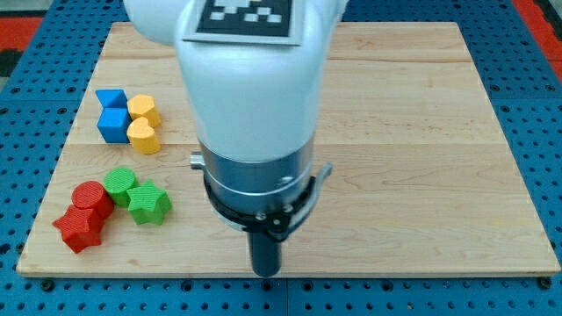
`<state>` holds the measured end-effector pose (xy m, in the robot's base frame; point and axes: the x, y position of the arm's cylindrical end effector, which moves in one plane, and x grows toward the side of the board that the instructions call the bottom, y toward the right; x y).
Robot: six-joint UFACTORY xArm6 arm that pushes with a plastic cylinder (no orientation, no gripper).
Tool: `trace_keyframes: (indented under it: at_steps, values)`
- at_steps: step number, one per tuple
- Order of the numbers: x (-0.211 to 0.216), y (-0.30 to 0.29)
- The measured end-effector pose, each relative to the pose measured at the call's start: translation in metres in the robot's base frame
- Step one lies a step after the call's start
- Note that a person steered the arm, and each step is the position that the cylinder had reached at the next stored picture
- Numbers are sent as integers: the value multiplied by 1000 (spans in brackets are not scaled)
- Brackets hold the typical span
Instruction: Push the red blocks upwards
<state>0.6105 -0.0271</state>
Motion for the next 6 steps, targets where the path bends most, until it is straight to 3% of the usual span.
trace_keyframes:
  at_steps: [3, 4, 5, 6]
  values:
    - [6, -44]
    - [7, -131]
    - [7, -150]
    - [-20, -203]
